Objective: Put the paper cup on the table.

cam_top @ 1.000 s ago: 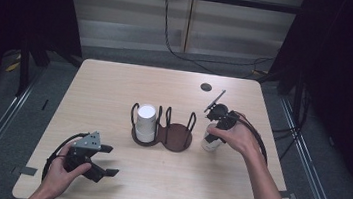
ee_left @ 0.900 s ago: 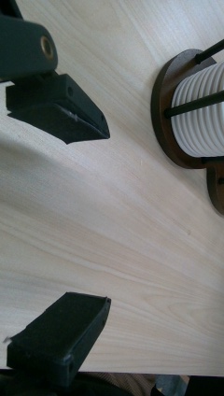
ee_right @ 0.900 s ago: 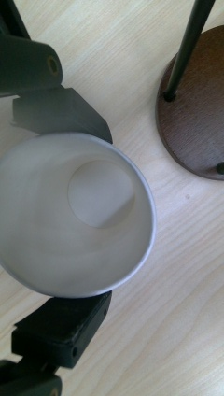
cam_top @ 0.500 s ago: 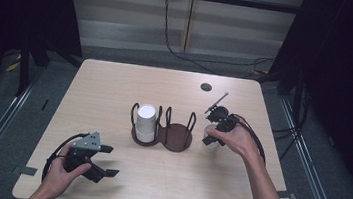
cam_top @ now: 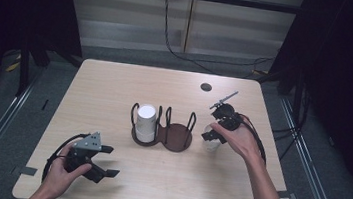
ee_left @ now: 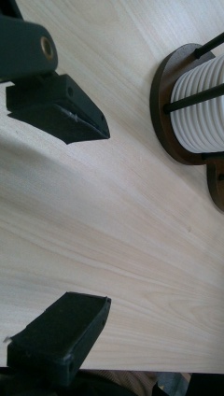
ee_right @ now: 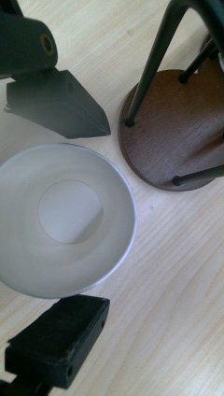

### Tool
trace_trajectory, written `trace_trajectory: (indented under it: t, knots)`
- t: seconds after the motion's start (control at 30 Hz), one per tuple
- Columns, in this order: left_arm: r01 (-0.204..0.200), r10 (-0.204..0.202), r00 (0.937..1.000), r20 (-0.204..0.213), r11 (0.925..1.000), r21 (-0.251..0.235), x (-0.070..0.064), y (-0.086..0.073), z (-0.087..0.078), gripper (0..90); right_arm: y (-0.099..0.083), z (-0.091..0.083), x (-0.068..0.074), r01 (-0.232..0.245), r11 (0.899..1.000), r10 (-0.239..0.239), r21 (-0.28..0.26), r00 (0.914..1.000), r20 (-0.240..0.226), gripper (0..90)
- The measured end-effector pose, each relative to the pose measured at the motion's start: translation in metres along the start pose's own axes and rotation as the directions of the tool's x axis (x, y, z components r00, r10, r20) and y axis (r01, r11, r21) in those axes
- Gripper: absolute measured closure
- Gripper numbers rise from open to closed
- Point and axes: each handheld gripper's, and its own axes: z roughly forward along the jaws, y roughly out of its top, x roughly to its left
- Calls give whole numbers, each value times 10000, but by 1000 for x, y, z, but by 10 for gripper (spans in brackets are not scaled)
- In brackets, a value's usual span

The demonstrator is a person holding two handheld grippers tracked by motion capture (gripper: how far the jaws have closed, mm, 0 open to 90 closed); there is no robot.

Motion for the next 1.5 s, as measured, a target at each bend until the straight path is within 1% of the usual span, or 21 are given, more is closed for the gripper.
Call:
trace_trajectory:
  t: [0.03,0.07,0.1,0.17,0.27,0.33,0.4,0.47,0.57,0.6,0.7,0.73,0.87,1.03,1.1,1.17,1.2,1.27,1.33,1.43,1.5]
  knots:
    - [-58,58,10000,18,10000,1,0,0,-1,164,-1,-1,0,-52,10000,52,-14,10000,-11,146]
    - [14,-14,10000,16,10000,-69,0,0,-1,164,-1,-2,-1,-59,9999,59,-104,10000,2,144]
    - [-14,14,10000,-10,10000,-21,0,0,-1,163,-2,-3,-1,-177,9995,176,-258,9998,-31,143]
    - [-42,42,10000,-9,10000,36,1,0,-1,164,-4,-7,-1,-189,9981,180,-584,9997,-154,141]
    - [-21,21,10000,-4,10000,-24,0,0,0,164,-4,-11,0,-297,9963,280,-806,9994,-217,141]
    - [-58,58,10000,4,10000,0,0,0,-1,164,-4,-12,2,-225,9967,225,-776,9997,-16,151]
    - [51,-51,10000,32,9999,-93,0,0,-1,163,-4,-13,4,-245,9951,256,-958,9996,101,154]
    - [87,-87,10000,23,9997,-210,0,0,-2,164,-4,-16,4,-412,9907,438,-1300,9989,169,159]
    - [94,-93,9999,49,9996,-249,1,0,-3,164,-7,-22,5,-612,9802,630,-1884,9980,32,168]
    - [92,-91,10000,27,9997,-245,1,0,-3,164,-8,-24,5,-618,9752,640,-2127,9979,39,168]
    - [184,-184,9998,27,9995,-275,0,0,-3,164,-10,-28,8,-655,9646,655,-2556,9978,-88,168]
    - [135,-134,9999,22,9996,-237,0,0,-3,163,-11,-30,9,-636,9597,635,-2736,9979,-95,169]
    - [87,-85,10000,46,9997,-243,0,0,-3,164,-17,-35,14,-771,9328,725,-3521,9970,-263,170]
    - [150,-149,9999,27,9993,-328,0,0,-3,164,-26,-35,23,-683,9125,585,-4034,9976,-366,171]
    - [165,-164,9999,27,9993,-350,0,0,-3,164,-31,-35,27,-741,8957,547,-4385,9969,-566,171]
    - [132,-133,9999,-2,9993,-338,0,0,-2,164,-34,-35,31,-744,8824,485,-4647,9965,-676,171]
    - [109,-109,9999,-29,9995,-294,0,1,-2,164,-37,-34,34,-724,8732,443,-4820,9966,-695,171]
    - [145,-145,9999,0,9994,-305,-1,0,-1,163,-41,-34,39,-702,8622,360,-5017,9963,-774,171]
    - [146,-146,9999,-3,9994,-315,-1,1,0,163,-44,-32,43,-712,8569,332,-5105,9960,-830,171]
    - [168,-166,9998,60,9991,-380,-2,0,-1,163,-50,-29,52,-723,8424,292,-5340,9956,-887,170]
    - [221,-222,9998,-14,9988,-432,-3,1,0,164,-54,-28,57,-713,8334,226,-5480,9952,-951,170]
